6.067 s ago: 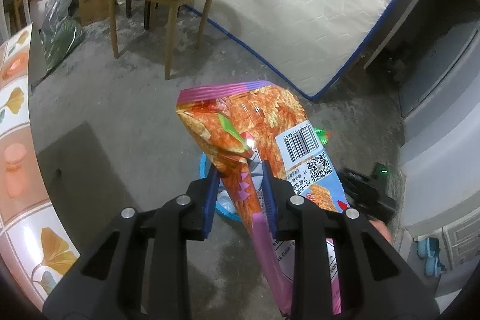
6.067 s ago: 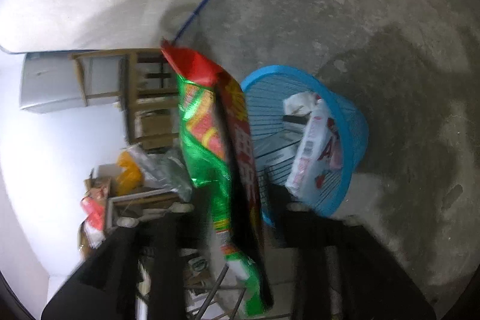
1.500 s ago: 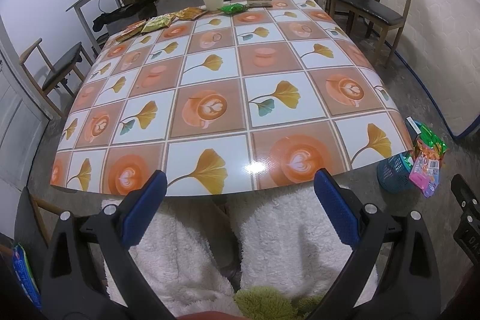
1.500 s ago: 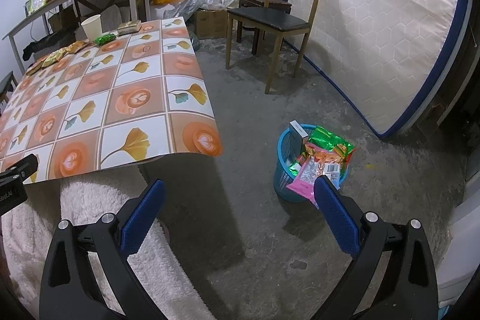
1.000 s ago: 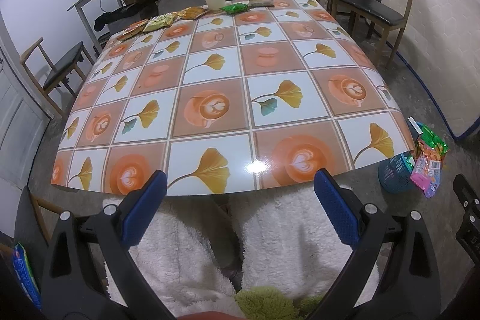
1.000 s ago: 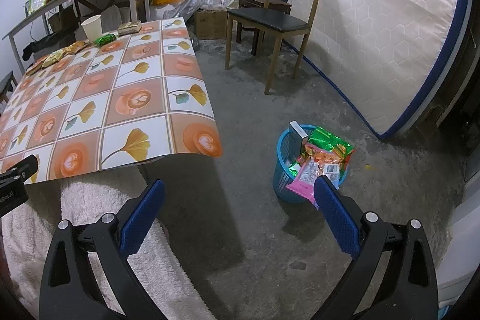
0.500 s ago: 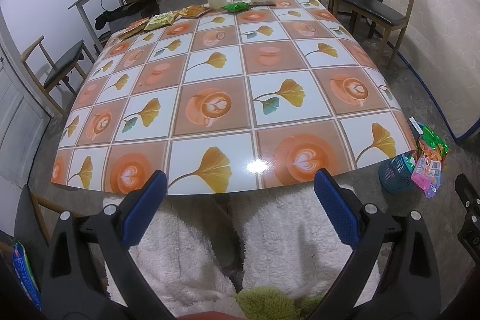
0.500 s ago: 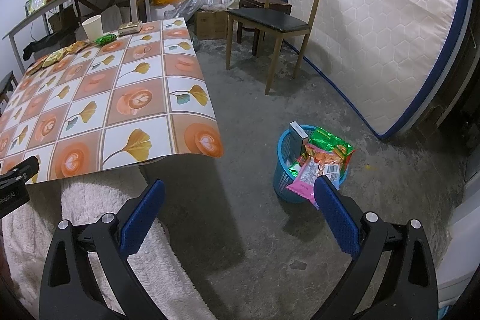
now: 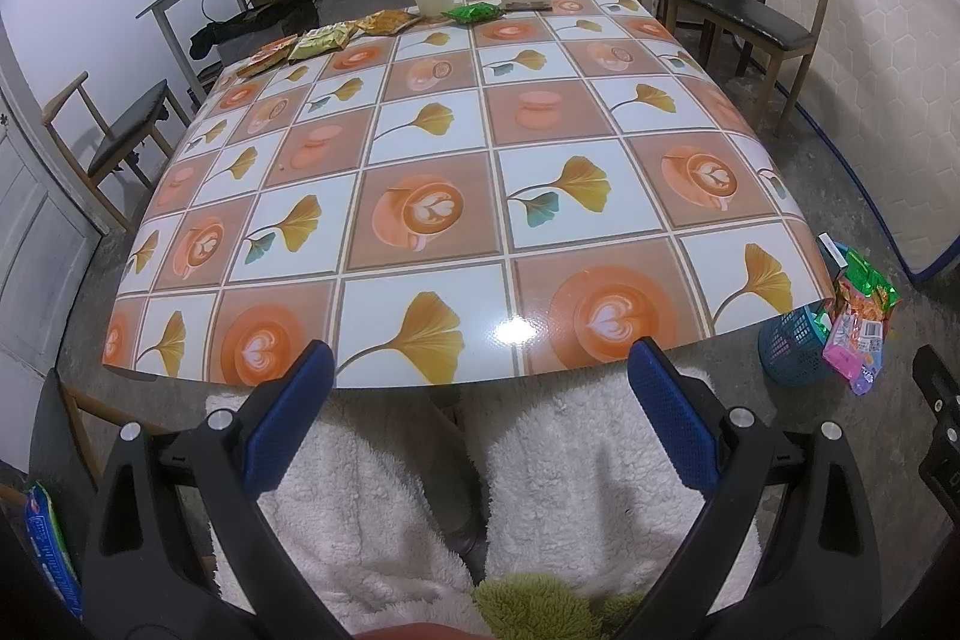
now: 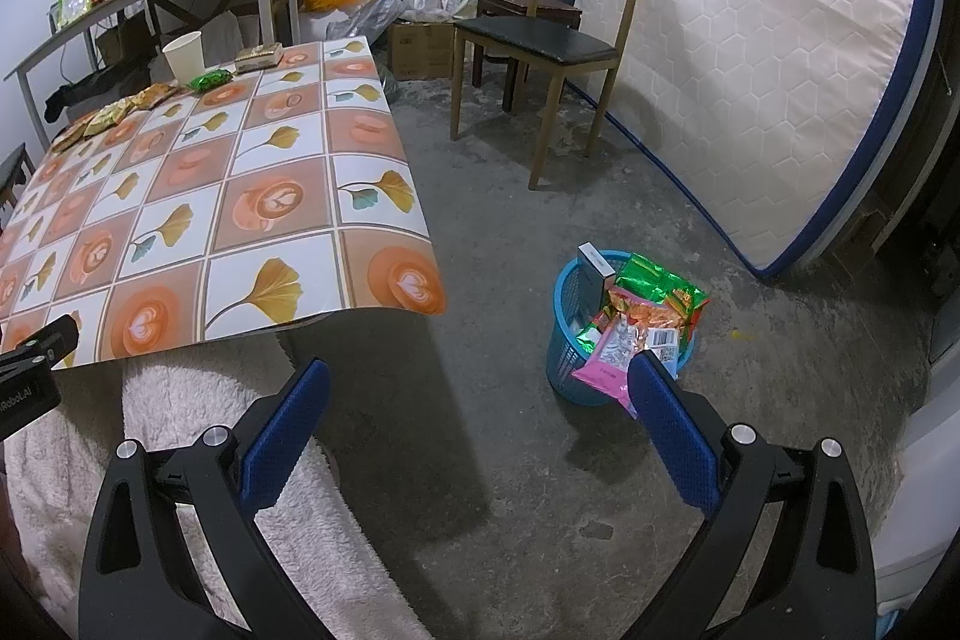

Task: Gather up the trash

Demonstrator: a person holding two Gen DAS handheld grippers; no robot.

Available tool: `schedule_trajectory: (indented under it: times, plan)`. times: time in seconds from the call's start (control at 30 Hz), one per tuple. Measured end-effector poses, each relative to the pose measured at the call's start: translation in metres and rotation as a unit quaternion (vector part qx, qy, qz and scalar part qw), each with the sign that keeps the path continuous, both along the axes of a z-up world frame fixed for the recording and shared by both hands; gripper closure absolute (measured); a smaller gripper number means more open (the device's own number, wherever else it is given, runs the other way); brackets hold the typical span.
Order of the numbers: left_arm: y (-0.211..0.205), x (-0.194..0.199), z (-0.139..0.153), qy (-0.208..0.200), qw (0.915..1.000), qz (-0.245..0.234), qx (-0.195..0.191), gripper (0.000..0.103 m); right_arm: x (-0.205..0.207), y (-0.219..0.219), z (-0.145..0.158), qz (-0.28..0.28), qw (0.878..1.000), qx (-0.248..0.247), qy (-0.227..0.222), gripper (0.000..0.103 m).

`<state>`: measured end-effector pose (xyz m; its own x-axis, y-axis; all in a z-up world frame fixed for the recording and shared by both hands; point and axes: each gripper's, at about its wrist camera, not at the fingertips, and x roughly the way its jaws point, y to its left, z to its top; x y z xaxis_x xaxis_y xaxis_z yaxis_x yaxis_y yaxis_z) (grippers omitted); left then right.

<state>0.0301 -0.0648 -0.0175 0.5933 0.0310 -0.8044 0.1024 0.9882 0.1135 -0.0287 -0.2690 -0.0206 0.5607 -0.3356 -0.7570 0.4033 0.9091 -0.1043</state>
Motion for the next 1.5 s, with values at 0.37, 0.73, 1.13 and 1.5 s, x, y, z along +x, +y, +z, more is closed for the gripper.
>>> schedule_trajectory:
  times: [0.37, 0.73, 1.13, 1.5]
  plan:
    - [-0.0005, -0.0001, 0.0003, 0.0, 1.0, 0.0, 0.0, 0.009, -0.0017, 0.0002, 0.0026, -0.004, 1.0, -0.002, -0.002, 0.007]
    - [-0.0004, 0.0003, 0.0003, 0.0, 1.0, 0.0, 0.0, 0.009, -0.0018, 0.002, 0.0036, -0.004, 1.0, -0.002, -0.004, 0.007]
    - [0.0, 0.0003, -0.0004, -0.001, 1.0, 0.001, -0.001, 0.009, -0.0014, 0.004, 0.0045, -0.005, 1.0, -0.003, -0.005, 0.007]
    - [0.0003, 0.0002, -0.0001, -0.001, 1.0, 0.002, 0.0, 0.009, -0.0015, 0.0043, 0.0043, -0.005, 1.0, -0.004, -0.005, 0.007]
